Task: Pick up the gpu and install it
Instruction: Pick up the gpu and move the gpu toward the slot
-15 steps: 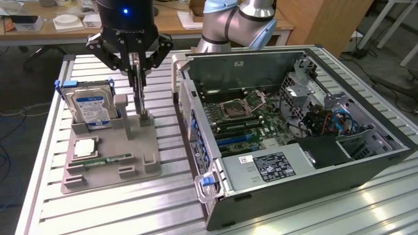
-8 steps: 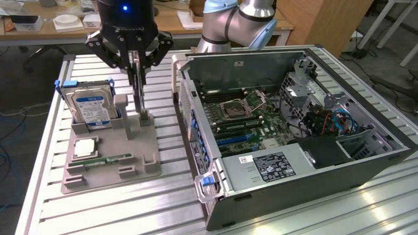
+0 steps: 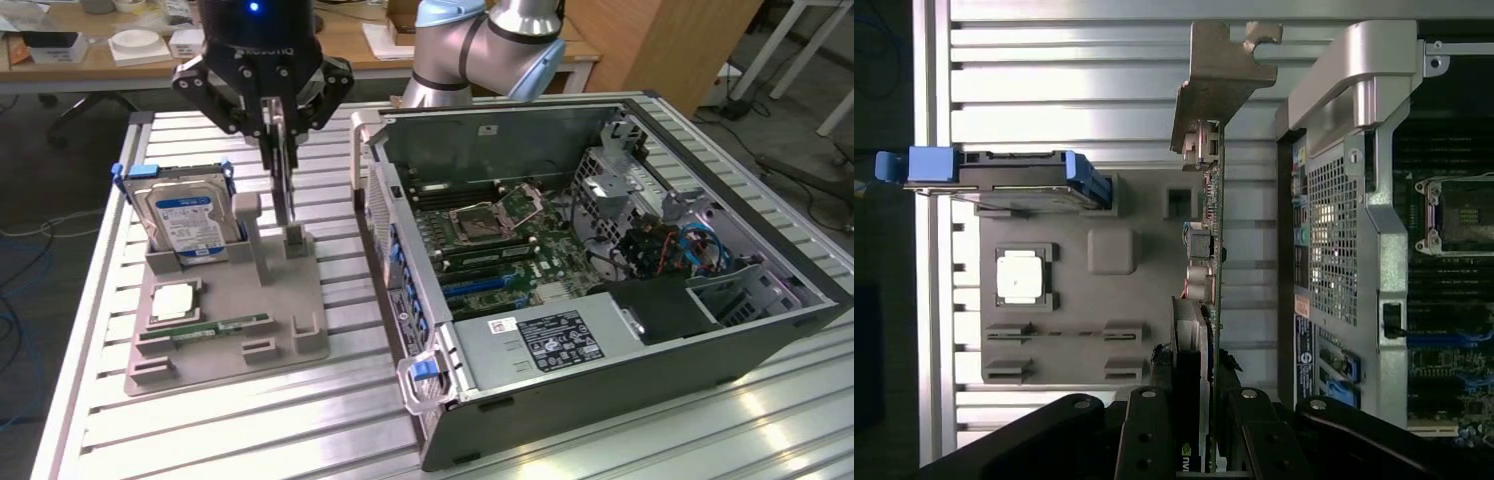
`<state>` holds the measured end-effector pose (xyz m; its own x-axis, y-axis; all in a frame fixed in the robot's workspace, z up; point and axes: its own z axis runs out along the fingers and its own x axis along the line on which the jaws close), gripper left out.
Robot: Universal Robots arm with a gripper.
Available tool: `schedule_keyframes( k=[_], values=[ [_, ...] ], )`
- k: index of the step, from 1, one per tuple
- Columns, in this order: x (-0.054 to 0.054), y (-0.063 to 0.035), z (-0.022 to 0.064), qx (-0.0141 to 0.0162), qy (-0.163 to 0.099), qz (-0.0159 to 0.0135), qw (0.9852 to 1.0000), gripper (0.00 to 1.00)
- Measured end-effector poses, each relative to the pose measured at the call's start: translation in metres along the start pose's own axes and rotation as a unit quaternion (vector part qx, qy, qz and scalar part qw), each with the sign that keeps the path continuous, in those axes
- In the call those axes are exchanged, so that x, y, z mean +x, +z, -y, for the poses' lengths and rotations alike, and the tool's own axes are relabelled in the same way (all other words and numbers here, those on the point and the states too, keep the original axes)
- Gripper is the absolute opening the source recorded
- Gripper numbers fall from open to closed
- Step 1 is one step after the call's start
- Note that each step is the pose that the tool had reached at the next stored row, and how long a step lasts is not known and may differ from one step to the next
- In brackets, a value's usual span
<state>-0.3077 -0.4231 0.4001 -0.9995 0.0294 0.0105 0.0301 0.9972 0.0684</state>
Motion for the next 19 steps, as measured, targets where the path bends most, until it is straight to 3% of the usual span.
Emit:
schedule_keyframes(
  k=[10, 17, 19],
  values=[
    [0.0002, -0.0108, -0.0008, -0.0013, 0.000, -0.0013, 1.0000, 0.26],
    [0.0000, -0.0112, -0.0007, -0.0010, 0.000, -0.0071, 1.0000, 0.26],
    [0.0000, -0.0113, -0.0007, -0.0012, 0.000, -0.0074, 1.0000, 0.26]
  ],
)
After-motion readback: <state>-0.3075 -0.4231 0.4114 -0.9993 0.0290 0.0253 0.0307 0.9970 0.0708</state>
